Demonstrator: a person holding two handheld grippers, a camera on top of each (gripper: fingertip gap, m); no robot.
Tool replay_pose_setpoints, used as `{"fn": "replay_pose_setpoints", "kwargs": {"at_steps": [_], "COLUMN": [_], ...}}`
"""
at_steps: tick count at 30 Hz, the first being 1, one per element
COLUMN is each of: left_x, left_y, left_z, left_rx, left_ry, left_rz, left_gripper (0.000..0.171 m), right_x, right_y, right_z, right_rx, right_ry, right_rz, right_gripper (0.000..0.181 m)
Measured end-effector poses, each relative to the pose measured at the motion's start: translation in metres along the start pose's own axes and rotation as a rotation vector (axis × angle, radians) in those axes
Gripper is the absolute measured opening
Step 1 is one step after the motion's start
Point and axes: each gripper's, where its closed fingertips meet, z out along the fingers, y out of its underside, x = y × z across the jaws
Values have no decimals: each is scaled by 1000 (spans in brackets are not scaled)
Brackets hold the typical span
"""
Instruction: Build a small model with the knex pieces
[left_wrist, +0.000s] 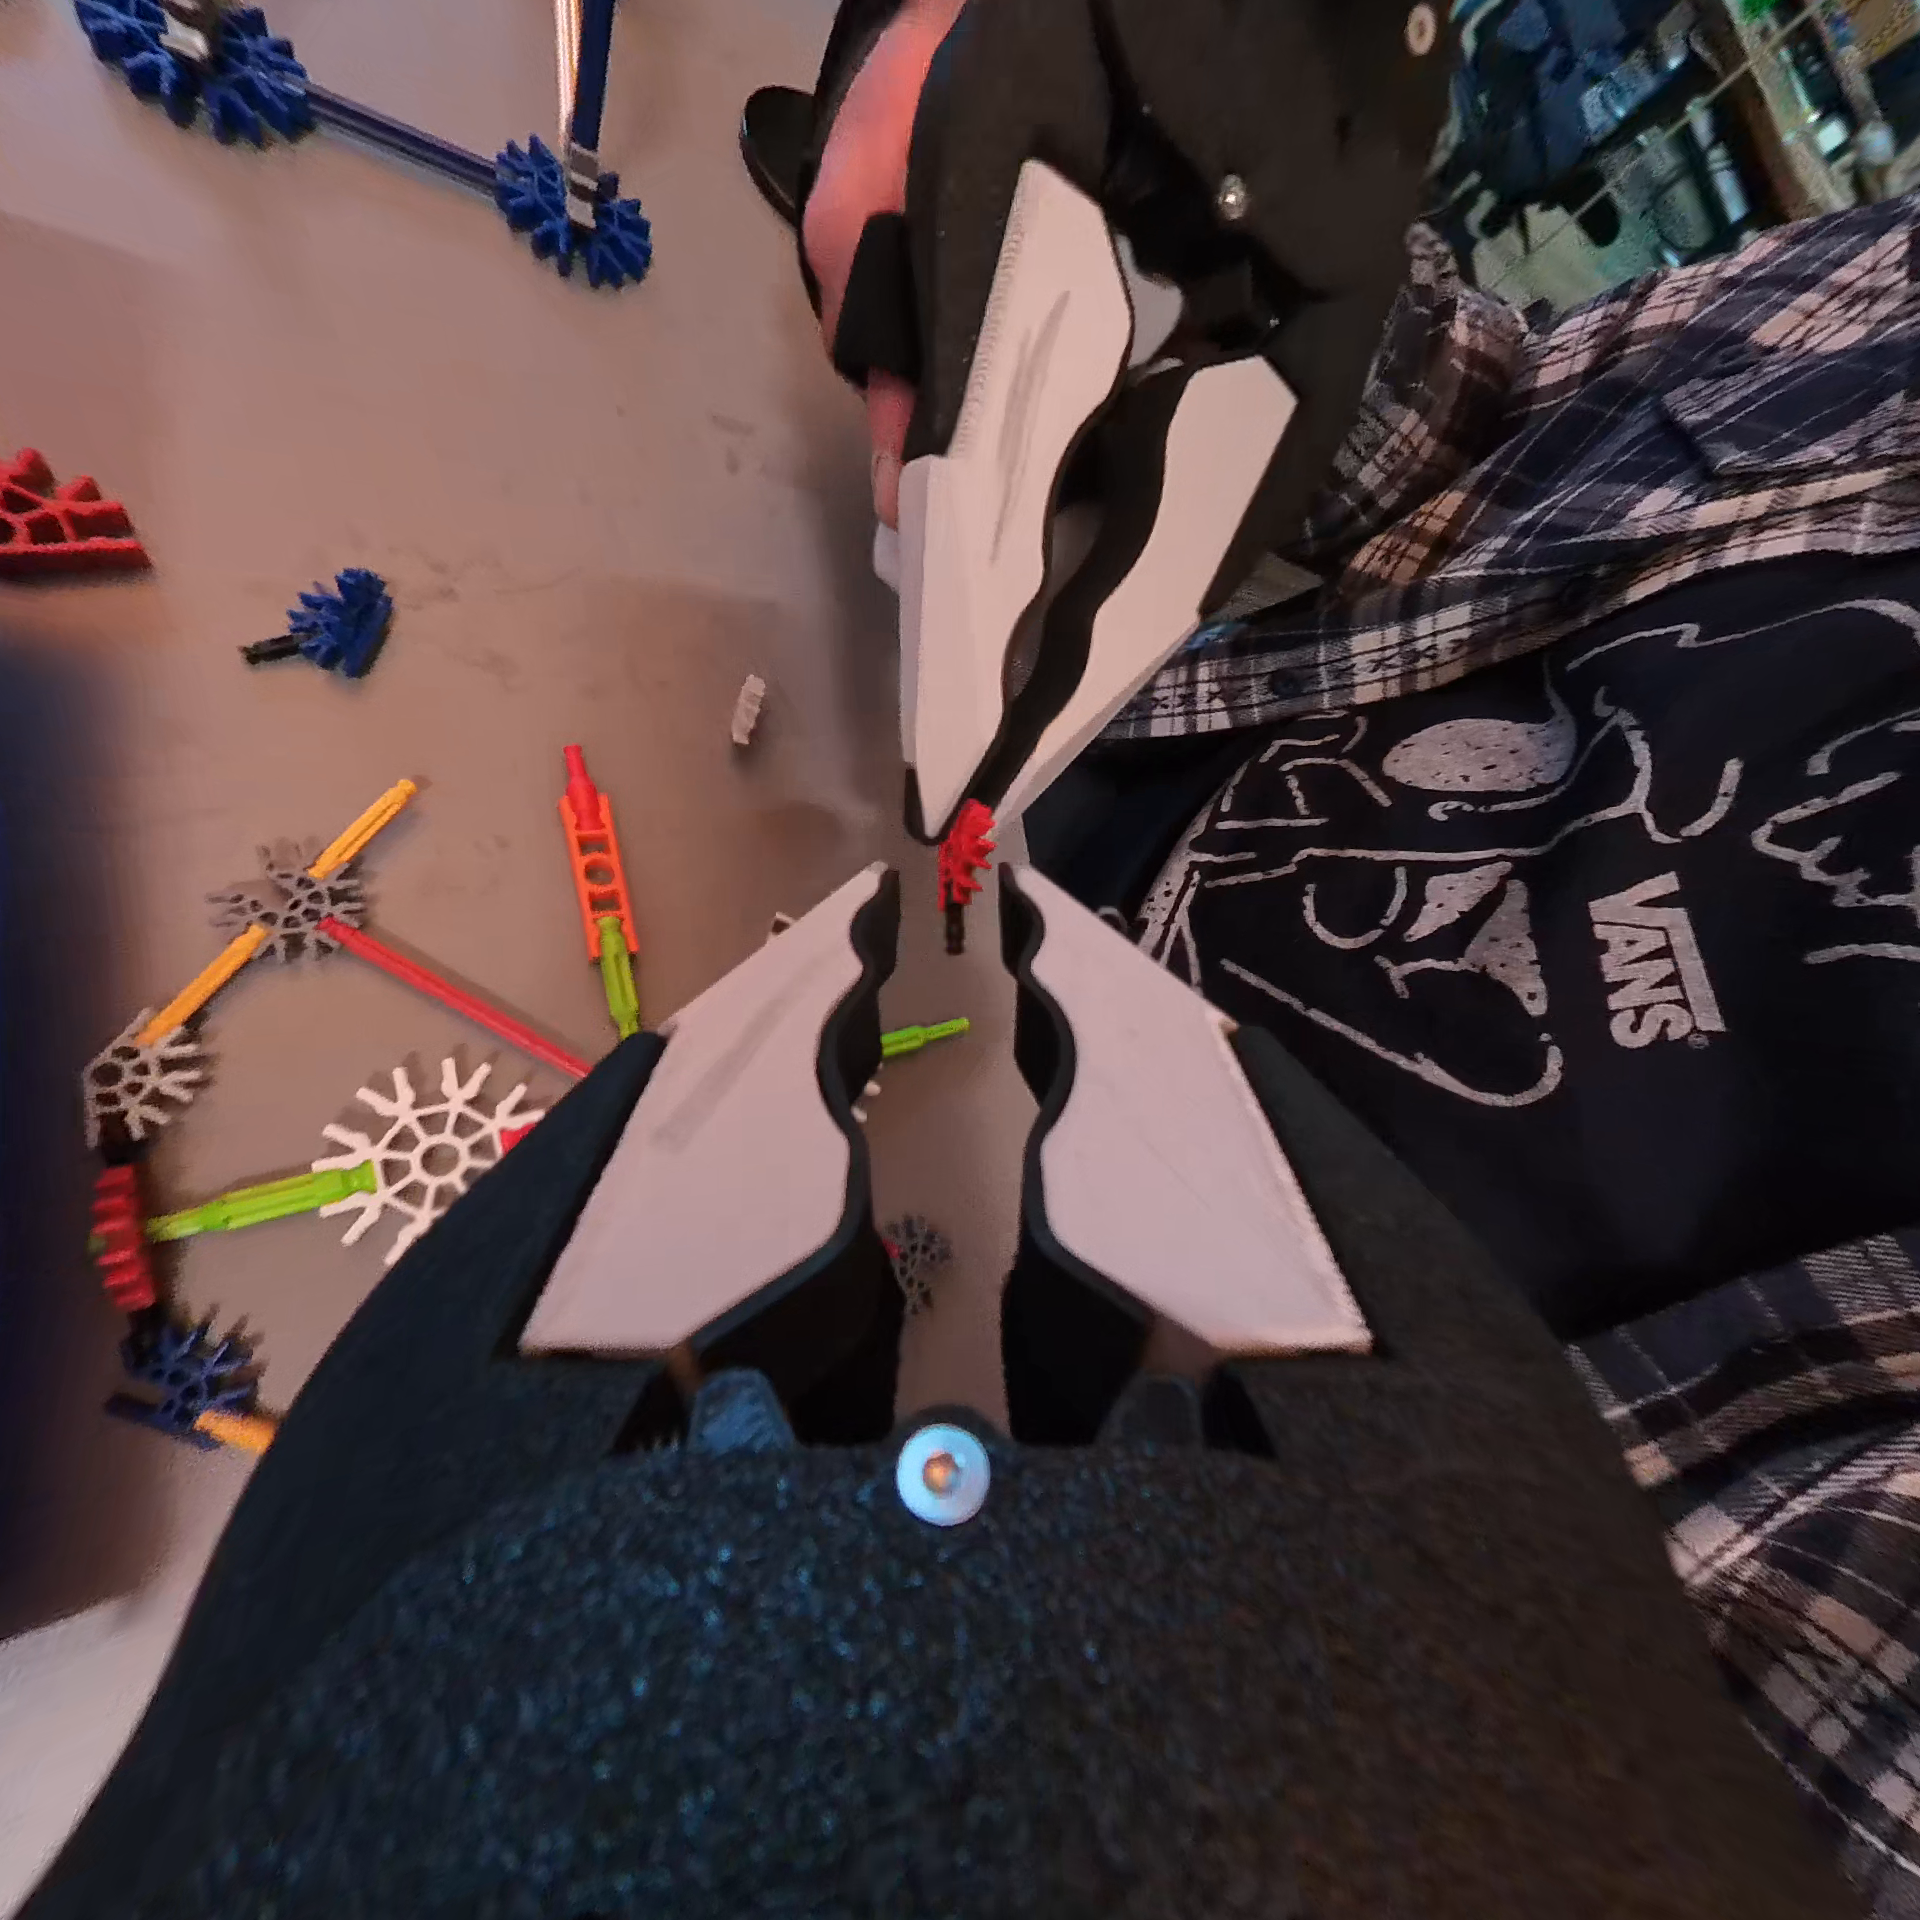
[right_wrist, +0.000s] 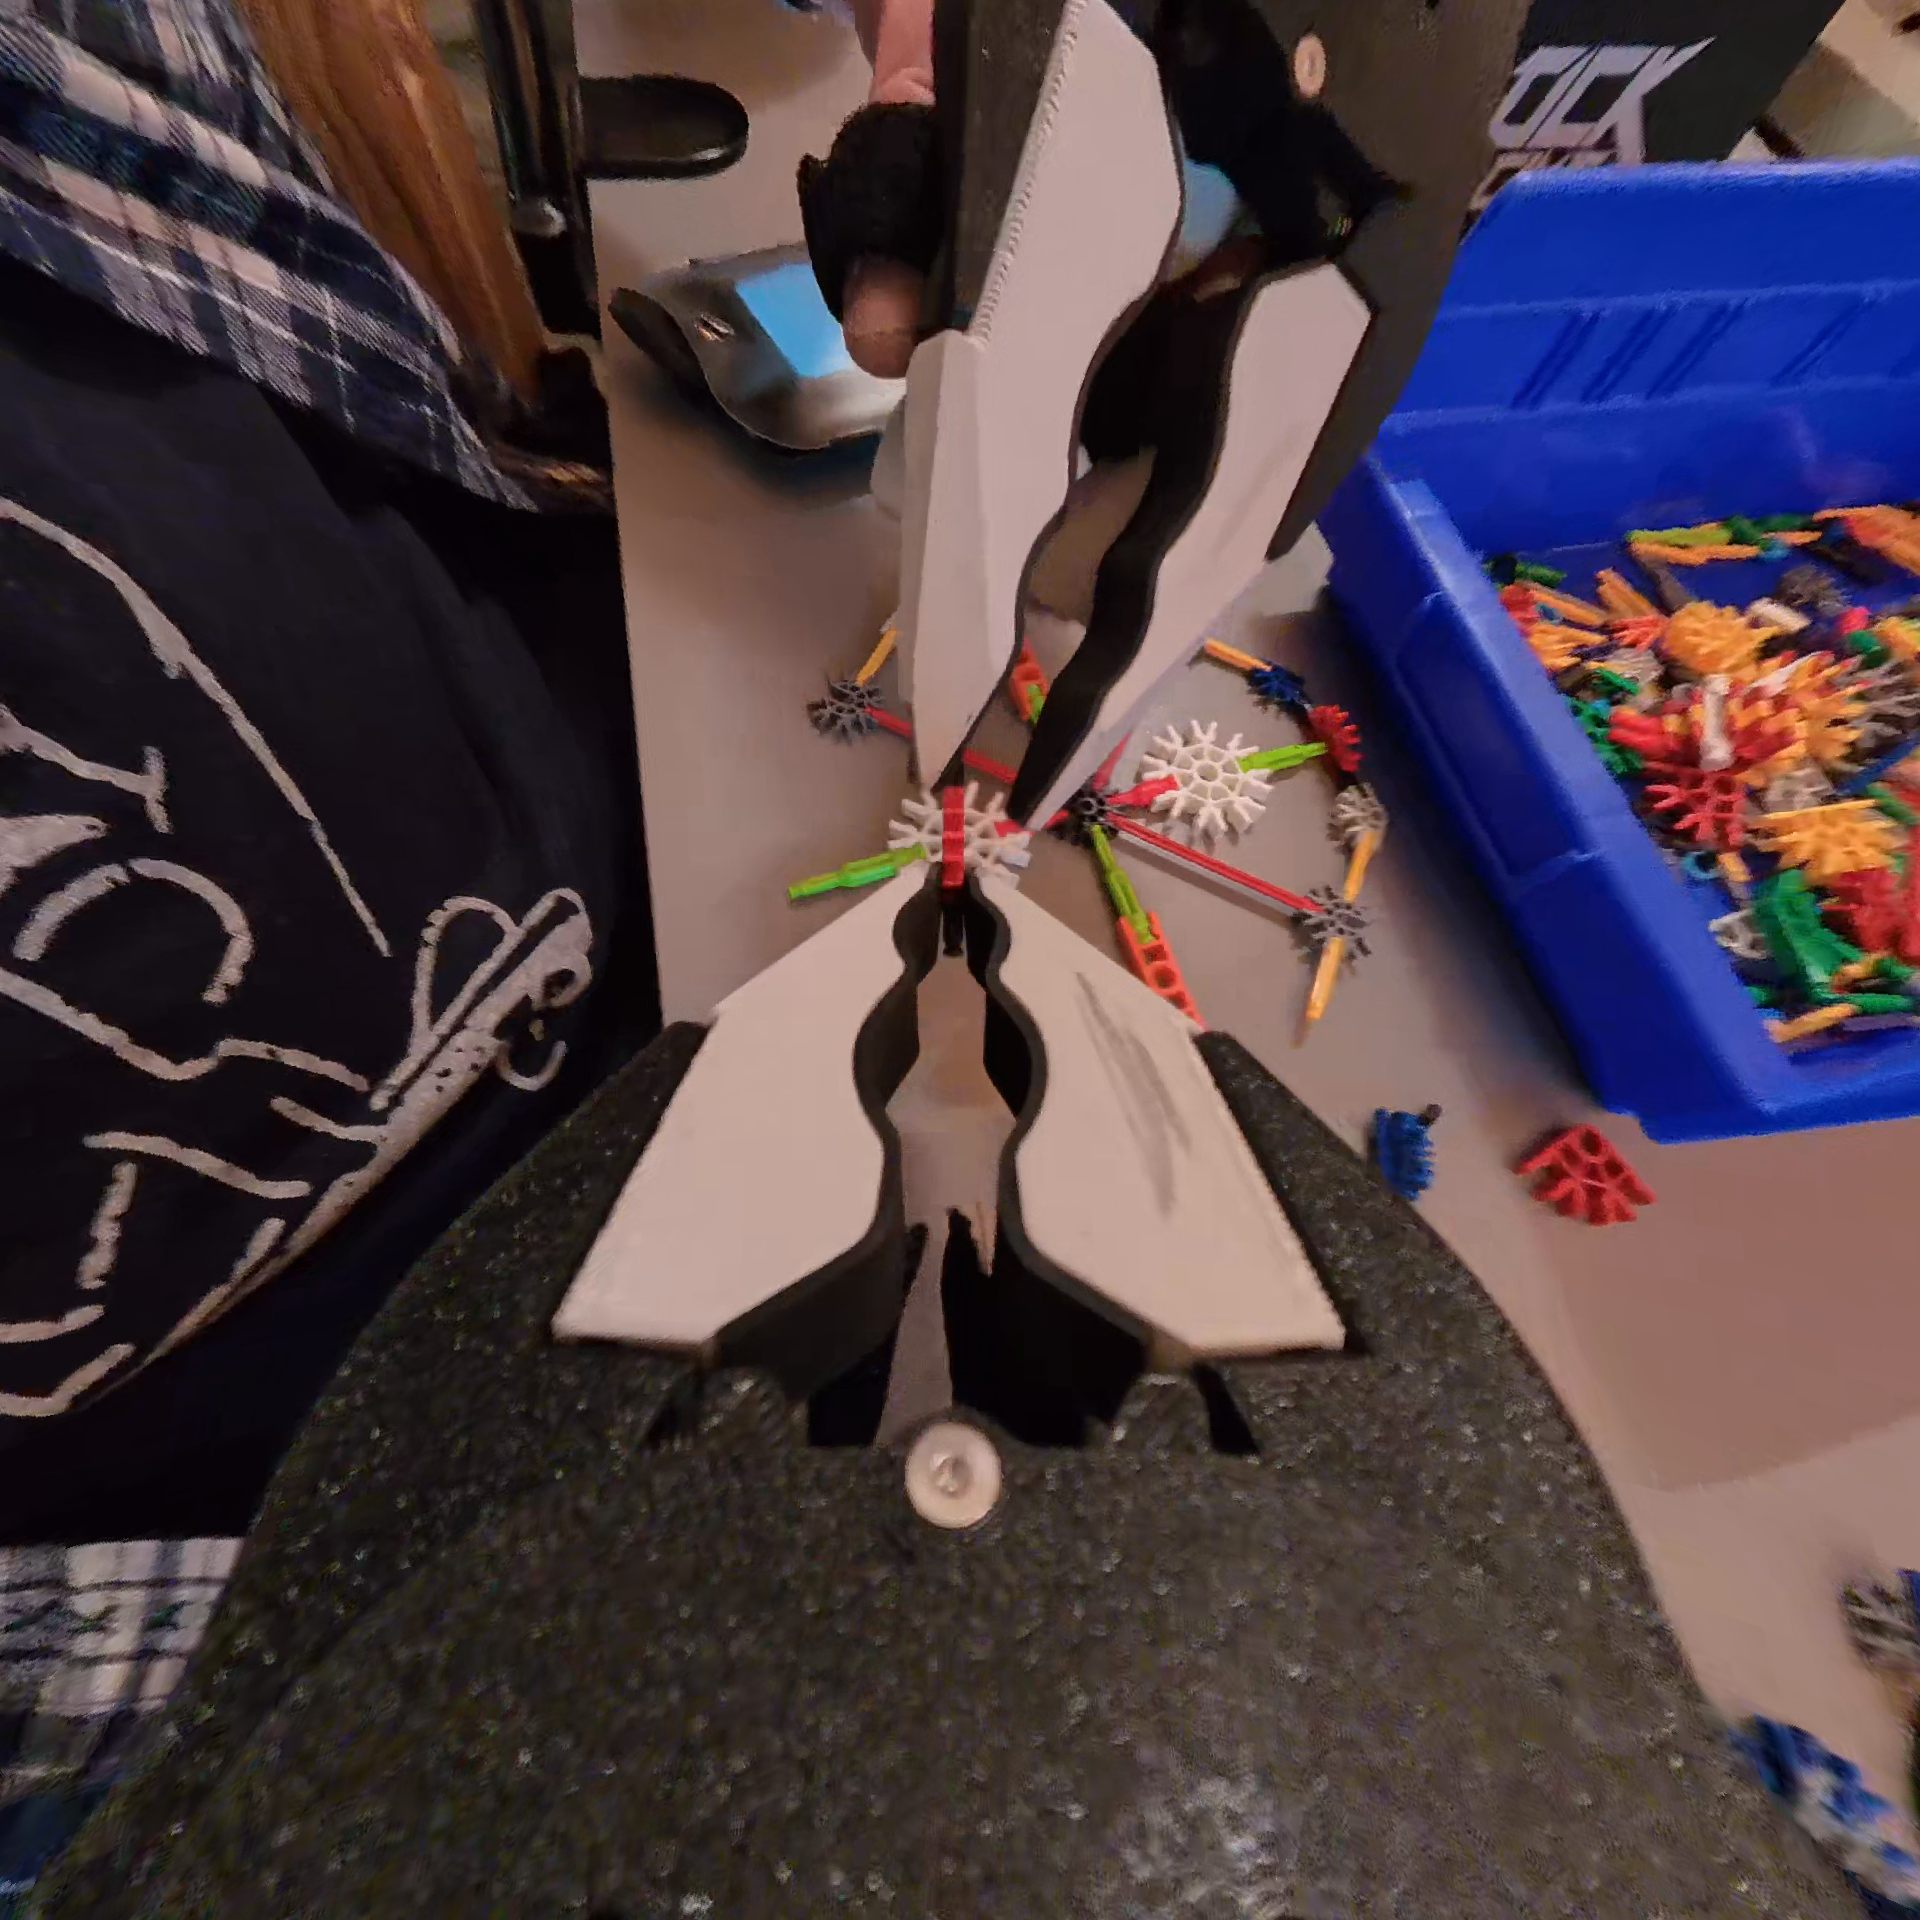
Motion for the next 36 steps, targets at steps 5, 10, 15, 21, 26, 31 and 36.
{"fn": "replay_pose_setpoints", "kwargs": {"at_steps": [5,10,15,21,26,31,36], "left_x": [2,8,6,6,8,13,13], "left_y": [10,18,26,38,49,61,74], "left_z": [-4,2,5,5,12,19,33], "left_rx": [-22,-38,-66,-85,-117,-123,-146], "left_ry": [-115,-201,-293,-359,-416,-454,-475], "left_rz": [91,185,254,268,248,231,197], "left_gripper": [18,18,4,2,2,2,2], "right_x": [-4,-10,-17,-22,-27,-37,-46], "right_y": [-2,2,-1,0,8,17,30], "right_z": [0,6,12,21,27,32,36], "right_rx": [44,11,3,-25,-83,-120,-176], "right_ry": [-91,-135,-162,-177,-166,-185,-187], "right_rz": [136,151,138,124,103,87,65], "right_gripper": [2,2,3,3,10,12,8]}}
